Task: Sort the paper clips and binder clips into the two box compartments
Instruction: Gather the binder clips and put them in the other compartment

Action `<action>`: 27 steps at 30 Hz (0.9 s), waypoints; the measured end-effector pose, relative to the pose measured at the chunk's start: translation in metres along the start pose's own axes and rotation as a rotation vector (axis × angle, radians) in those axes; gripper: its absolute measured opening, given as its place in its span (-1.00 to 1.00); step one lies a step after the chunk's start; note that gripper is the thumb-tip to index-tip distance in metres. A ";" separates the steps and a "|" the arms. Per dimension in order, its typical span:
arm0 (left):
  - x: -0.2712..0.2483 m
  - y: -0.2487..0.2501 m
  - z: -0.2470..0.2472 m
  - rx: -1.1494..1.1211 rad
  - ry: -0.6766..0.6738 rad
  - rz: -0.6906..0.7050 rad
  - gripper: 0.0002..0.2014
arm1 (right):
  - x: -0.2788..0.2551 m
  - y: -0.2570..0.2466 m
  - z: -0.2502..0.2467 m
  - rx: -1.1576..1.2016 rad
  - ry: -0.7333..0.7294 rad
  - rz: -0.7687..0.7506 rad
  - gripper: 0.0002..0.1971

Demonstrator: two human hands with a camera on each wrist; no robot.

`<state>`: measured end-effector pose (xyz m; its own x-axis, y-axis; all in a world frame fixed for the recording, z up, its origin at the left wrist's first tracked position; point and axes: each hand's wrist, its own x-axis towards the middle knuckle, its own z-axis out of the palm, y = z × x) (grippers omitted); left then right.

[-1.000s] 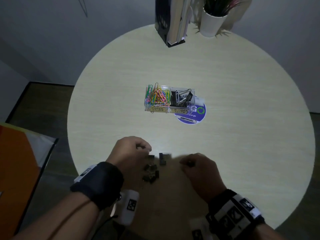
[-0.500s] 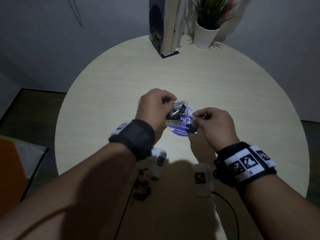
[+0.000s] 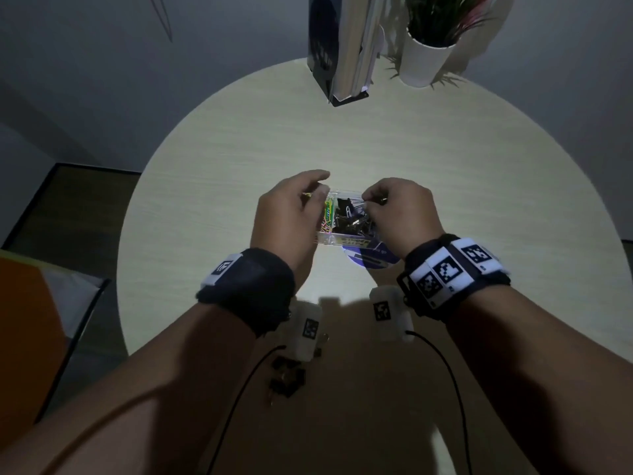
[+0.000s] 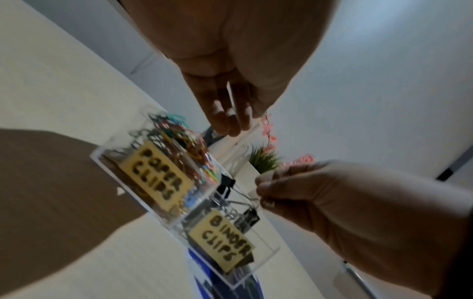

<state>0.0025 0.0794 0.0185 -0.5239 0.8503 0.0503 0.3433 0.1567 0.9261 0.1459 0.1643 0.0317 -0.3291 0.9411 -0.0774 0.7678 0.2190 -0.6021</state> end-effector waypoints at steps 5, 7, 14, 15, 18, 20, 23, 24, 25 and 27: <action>-0.023 -0.013 -0.032 -0.048 0.034 -0.061 -0.85 | -0.002 -0.004 0.004 -0.127 -0.060 -0.061 -0.84; -0.035 -0.014 -0.043 -0.031 0.037 -0.076 -0.85 | -0.006 -0.006 0.001 -0.116 -0.046 -0.072 -0.78; -0.084 -0.036 -0.079 0.199 -0.187 -0.186 -0.89 | -0.036 0.001 -0.009 0.034 0.130 -0.076 -0.69; -0.094 -0.040 -0.084 0.311 -0.255 -0.126 -0.83 | -0.049 0.003 -0.007 0.050 0.158 -0.095 -0.70; -0.129 -0.051 -0.091 0.608 -0.557 -0.011 -0.45 | -0.102 0.006 0.013 0.057 -0.003 -0.213 -0.68; -0.154 -0.056 -0.090 0.715 -0.678 -0.029 -0.25 | -0.138 0.009 0.040 -0.134 -0.309 -0.384 -0.53; -0.179 -0.065 -0.084 0.685 -0.615 -0.013 -0.23 | -0.171 0.018 0.066 -0.301 -0.484 -0.381 -0.50; -0.183 -0.069 -0.081 0.679 -0.569 0.011 -0.30 | -0.175 0.021 0.070 -0.303 -0.461 -0.389 -0.58; -0.185 -0.071 -0.079 0.681 -0.531 0.023 -0.38 | -0.178 0.025 0.073 -0.317 -0.442 -0.393 -0.68; -0.187 -0.075 -0.076 0.696 -0.489 0.036 -0.44 | -0.179 0.027 0.076 -0.362 -0.431 -0.379 -0.81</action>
<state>0.0152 -0.1295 -0.0314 -0.1622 0.9570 -0.2403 0.8383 0.2622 0.4781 0.1843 -0.0179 -0.0310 -0.7438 0.6119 -0.2689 0.6672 0.6566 -0.3517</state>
